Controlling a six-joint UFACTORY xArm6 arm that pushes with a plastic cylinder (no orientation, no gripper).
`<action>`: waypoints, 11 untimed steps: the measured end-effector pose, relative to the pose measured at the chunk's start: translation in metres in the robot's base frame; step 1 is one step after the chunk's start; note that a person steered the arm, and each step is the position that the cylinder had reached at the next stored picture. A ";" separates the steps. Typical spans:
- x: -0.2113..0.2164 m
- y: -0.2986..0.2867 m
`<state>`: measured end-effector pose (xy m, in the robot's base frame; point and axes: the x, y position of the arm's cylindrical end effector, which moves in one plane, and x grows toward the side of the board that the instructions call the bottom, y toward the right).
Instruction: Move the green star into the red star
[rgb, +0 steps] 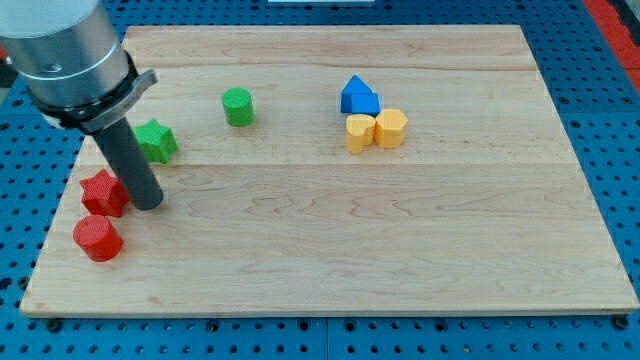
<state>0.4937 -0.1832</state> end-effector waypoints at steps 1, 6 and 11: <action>-0.019 0.035; -0.156 0.021; -0.094 -0.017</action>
